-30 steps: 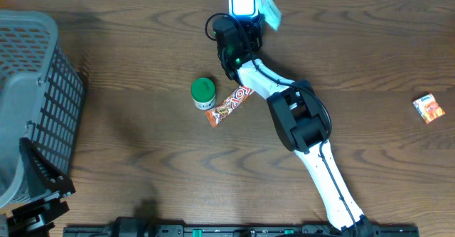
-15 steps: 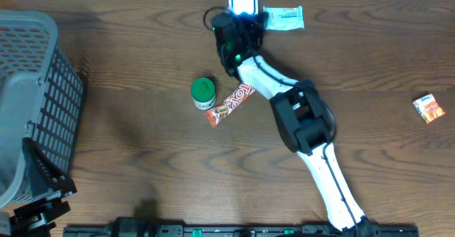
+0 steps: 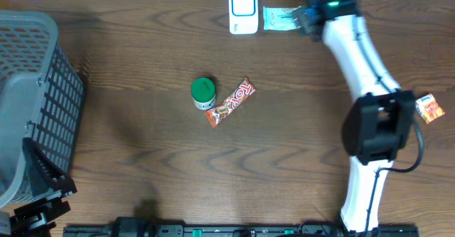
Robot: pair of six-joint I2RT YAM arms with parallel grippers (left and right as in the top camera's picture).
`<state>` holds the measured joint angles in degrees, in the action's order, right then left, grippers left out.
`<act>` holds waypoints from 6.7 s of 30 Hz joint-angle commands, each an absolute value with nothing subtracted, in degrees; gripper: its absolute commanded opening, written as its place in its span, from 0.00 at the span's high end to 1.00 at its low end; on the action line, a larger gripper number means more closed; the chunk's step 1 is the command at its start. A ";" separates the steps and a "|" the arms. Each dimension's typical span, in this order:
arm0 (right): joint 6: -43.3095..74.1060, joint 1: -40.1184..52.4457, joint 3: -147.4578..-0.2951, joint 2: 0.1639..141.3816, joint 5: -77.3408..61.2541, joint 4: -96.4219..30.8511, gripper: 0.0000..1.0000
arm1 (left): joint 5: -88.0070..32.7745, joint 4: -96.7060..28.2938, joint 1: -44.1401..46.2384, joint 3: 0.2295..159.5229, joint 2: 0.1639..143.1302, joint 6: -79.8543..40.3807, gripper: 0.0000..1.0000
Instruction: Scan the item barcode
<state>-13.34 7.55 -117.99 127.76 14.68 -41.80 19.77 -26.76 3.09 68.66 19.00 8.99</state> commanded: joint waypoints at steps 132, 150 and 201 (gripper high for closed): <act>19.14 26.15 -104.77 112.95 -0.91 -73.28 0.01 | 19.51 -25.85 2.79 68.47 19.68 8.91 0.11; 23.46 52.12 -86.41 118.45 17.39 -45.87 0.01 | 19.51 -25.85 2.79 68.47 19.66 8.88 0.11; -3.51 15.92 -84.16 95.94 -58.67 -59.57 0.99 | 19.51 -26.30 2.79 68.47 19.66 8.88 0.11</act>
